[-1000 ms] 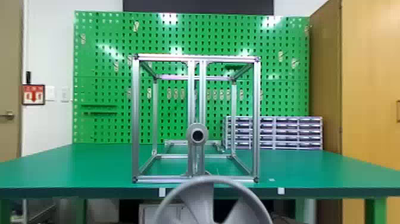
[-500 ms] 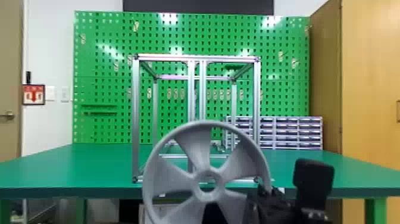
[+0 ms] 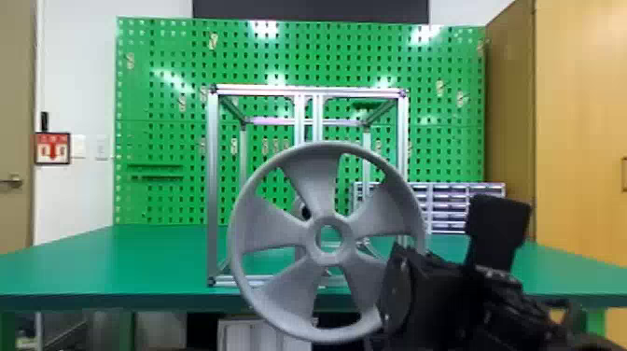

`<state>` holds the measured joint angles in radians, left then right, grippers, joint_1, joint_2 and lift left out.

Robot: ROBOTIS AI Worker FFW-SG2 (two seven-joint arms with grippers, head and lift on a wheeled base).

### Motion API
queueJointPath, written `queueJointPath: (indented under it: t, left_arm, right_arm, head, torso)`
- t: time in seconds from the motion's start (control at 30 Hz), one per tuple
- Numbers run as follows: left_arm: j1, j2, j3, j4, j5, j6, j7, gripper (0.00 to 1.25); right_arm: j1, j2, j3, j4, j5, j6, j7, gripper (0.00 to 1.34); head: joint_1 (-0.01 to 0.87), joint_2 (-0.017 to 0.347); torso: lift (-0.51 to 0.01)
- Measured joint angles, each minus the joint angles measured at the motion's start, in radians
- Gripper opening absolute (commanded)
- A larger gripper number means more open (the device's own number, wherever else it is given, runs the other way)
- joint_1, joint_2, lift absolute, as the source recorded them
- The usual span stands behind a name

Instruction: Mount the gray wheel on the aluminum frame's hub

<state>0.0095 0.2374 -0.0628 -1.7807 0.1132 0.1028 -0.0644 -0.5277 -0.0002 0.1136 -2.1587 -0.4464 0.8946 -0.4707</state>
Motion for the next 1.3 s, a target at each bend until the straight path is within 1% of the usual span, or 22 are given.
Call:
queueJointPath:
  t: [0.27,0.43,0.63,1.1,1.2,1.3]
  left_arm:
    - [-0.006,0.019,-0.019,0.000,0.001,0.013,0.000,1.10]
    - [-0.008,0.024,-0.023,0.000,0.002,0.019,0.001,1.10]
    - [-0.016,0.031,-0.033,0.000,0.002,0.024,0.003,1.10]
    - [-0.026,0.037,-0.051,-0.002,0.013,0.025,0.003,1.10]
    - [-0.032,0.037,-0.057,-0.013,0.022,0.025,0.005,1.10]
    - [-0.040,0.038,-0.069,-0.035,0.031,0.029,0.023,1.10]
  right_arm:
    - [-0.090,0.000,-0.011,0.085,-0.056,0.014,0.000,0.24]
    - [-0.120,0.000,-0.008,0.134,-0.076,0.004,0.000,0.24]
    - [-0.134,0.000,-0.008,0.182,-0.100,-0.013,0.000,0.24]
    - [-0.132,0.000,-0.008,0.188,-0.090,-0.025,0.000,0.24]
    - [-0.132,0.000,-0.008,0.188,-0.087,-0.029,0.000,0.24]
    - [-0.131,0.000,-0.008,0.188,-0.081,-0.034,0.000,0.24]
  head:
    - [-0.005,0.006]
    - [-0.005,0.006]
    - [-0.005,0.006]
    - [-0.005,0.006]
    - [-0.005,0.006]
    - [-0.005,0.006]
  torso:
    - [-0.499]
    - [-0.499]
    - [-0.499]
    - [-0.499]
    - [-0.499]
    - [-0.499]
